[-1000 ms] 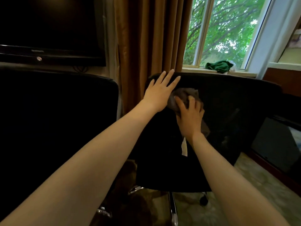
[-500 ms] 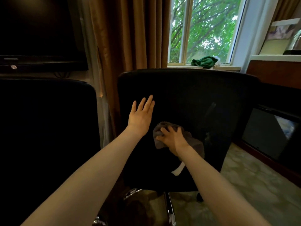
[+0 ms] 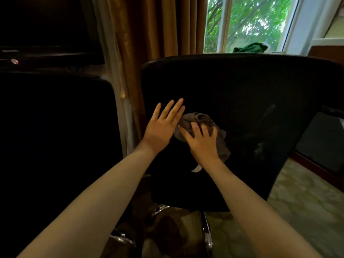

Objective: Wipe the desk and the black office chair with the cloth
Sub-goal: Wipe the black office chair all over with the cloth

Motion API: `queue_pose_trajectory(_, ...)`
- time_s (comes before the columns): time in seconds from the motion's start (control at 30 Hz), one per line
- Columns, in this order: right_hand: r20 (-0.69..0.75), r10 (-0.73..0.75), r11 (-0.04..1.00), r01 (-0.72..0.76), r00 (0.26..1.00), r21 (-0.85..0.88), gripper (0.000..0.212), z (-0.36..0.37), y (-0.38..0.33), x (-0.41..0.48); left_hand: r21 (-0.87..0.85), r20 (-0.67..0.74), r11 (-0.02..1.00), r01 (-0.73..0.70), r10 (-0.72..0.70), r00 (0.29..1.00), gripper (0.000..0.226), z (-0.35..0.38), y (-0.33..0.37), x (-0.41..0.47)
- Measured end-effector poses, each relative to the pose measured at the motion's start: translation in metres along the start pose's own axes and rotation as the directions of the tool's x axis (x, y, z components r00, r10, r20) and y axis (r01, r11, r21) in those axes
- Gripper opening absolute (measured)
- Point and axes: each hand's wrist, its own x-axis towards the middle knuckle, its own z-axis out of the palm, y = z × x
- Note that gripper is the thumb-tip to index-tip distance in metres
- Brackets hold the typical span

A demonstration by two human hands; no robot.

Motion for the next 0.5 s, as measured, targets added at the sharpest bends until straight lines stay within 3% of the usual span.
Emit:
queue_pose_trajectory(0.07,-0.035,-0.039,0.999,0.039,0.999,0.008,0.036,0.010,-0.002,-0.006,-0.131,-0.047,0.990,0.052,-0.058,0.997,0.078,0.021,0.006,-0.011)
queue_pose_trajectory(0.17,0.043,-0.207,0.978,0.208,0.977,-0.010,0.040,0.032,-0.006,-0.029,-0.255,0.110,0.958,0.133,-0.108,0.988,0.088,0.041,0.013,-0.027)
queue_pose_trajectory(0.2,0.099,-0.277,0.959,0.281,0.956,-0.026,0.040,0.039,-0.010,-0.042,-0.270,0.202,0.950,0.155,-0.102,0.974,0.086,0.046,0.014,-0.031)
queue_pose_trajectory(0.27,0.230,-0.366,0.926,0.377,0.902,-0.003,0.038,0.041,-0.021,-0.059,-0.275,0.211,0.942,0.194,-0.138,0.968,0.086,0.052,0.008,-0.034)
queue_pose_trajectory(0.37,0.538,-0.303,0.949,0.298,0.786,0.099,0.054,0.028,-0.038,-0.048,-0.352,0.181,0.898,0.265,-0.212,0.960,0.086,0.053,-0.001,-0.033)
queue_pose_trajectory(0.4,0.541,-0.256,0.965,0.246,0.801,0.092,0.059,0.022,-0.042,-0.042,-0.387,0.200,0.870,0.306,-0.245,0.949,0.083,0.051,-0.002,-0.034)
queue_pose_trajectory(0.5,0.303,-0.158,0.987,0.148,0.940,0.055,0.055,0.014,-0.046,-0.026,-0.566,0.199,0.709,0.421,-0.378,0.904,0.074,0.046,-0.006,-0.031)
